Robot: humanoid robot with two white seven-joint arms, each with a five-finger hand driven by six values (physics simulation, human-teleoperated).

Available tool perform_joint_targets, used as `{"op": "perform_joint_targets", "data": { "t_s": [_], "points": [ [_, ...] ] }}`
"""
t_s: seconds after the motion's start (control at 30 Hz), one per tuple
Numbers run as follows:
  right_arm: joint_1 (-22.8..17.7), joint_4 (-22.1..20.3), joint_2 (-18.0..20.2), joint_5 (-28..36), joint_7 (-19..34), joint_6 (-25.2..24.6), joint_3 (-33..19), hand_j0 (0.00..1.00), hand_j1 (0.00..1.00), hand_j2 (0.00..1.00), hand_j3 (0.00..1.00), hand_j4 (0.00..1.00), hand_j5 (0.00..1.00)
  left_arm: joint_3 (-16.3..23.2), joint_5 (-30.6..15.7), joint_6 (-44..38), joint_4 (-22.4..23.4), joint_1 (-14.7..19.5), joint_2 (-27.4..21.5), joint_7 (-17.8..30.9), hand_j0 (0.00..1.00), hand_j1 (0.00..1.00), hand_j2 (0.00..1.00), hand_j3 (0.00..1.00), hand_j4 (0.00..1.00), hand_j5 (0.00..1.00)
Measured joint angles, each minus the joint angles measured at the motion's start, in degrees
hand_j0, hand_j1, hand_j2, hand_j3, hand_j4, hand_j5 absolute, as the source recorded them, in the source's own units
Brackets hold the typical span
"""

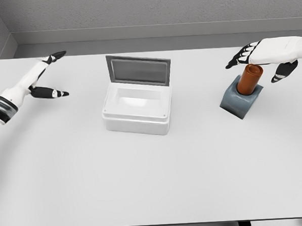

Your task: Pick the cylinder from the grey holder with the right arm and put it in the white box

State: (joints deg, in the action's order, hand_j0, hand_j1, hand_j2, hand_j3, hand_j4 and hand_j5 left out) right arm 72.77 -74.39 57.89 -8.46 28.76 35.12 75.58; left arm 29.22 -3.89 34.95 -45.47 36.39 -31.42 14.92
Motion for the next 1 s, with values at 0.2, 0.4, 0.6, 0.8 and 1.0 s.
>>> {"op": "perform_joint_targets", "data": {
  "t_s": [0.2,0.4,0.6,0.8,1.0],
  "points": [
    [0.0,0.39,-0.28,0.03,0.0,0.0,0.04,1.0,1.0,1.0,1.0,1.0,1.0,-0.24,-6.55,0.12,0.72,1.76,1.04,14.11,1.0,1.0,1.0,1.0,1.0,1.0],
    [0.0,2.07,-1.05,0.02,0.31,0.0,0.26,1.0,1.0,1.0,1.0,1.0,1.0,-2.63,-7.21,0.15,1.31,2.28,2.36,18.27,1.0,1.0,1.0,1.0,1.0,1.0],
    [0.18,3.55,-3.15,-0.16,0.63,0.0,1.3,1.0,1.0,1.0,1.0,1.0,1.0,-3.09,-6.65,0.16,2.18,2.81,2.72,19.06,1.0,1.0,1.0,1.0,1.0,1.0],
    [0.27,4.91,-4.28,-0.29,0.83,0.0,1.37,1.0,1.0,1.0,1.0,1.0,1.0,-3.2,-6.52,0.16,2.31,2.9,2.49,19.21,1.0,1.0,1.0,1.0,1.0,1.0],
    [0.09,6.28,-4.86,-0.32,0.88,0.0,1.4,1.0,1.0,1.0,1.0,1.0,1.0,-3.21,-6.5,0.16,2.34,2.81,2.27,19.27,1.0,1.0,1.0,1.0,1.0,1.0]
  ]
}}
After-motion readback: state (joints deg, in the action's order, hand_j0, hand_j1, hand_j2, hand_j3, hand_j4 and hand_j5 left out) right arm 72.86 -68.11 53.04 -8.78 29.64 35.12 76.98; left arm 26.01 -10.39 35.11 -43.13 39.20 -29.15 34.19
